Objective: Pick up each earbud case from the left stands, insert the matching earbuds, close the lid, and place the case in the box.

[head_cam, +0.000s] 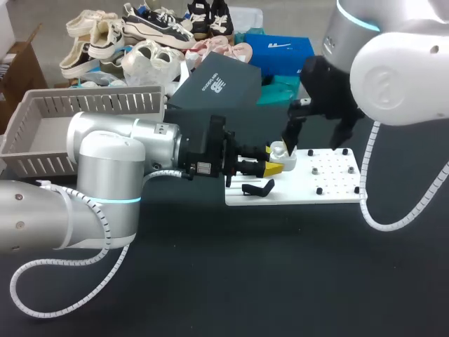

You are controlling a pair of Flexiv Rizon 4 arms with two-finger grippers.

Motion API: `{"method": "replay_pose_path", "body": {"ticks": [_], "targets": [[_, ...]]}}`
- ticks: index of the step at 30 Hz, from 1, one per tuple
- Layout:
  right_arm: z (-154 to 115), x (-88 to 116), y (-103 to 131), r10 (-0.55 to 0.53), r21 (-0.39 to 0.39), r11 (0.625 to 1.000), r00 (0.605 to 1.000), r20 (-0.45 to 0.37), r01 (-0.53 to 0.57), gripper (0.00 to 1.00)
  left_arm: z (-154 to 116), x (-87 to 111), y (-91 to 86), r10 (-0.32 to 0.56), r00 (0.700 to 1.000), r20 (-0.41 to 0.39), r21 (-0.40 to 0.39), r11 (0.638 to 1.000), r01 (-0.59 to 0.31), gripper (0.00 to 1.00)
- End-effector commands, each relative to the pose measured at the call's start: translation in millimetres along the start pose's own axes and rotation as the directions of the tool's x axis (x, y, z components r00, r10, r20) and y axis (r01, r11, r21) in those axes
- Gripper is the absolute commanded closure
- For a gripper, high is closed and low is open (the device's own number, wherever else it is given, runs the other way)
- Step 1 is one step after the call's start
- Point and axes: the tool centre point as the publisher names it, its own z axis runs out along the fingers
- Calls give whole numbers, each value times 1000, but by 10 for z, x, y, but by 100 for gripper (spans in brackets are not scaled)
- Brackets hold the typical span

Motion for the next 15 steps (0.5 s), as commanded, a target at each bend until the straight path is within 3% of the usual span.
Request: {"method": "replay_pose_path", "body": {"ticks": [1,15], "targets": [[20,-23,7,3,5,1000,1000,0,-3,0,4,5,3,1,1000,0,0,1000,-1,100],[32,-41,73,-8,-2,1000,1000,-2,8,0,4,5,3,1,1000,0,0,1000,-1,100]]}}
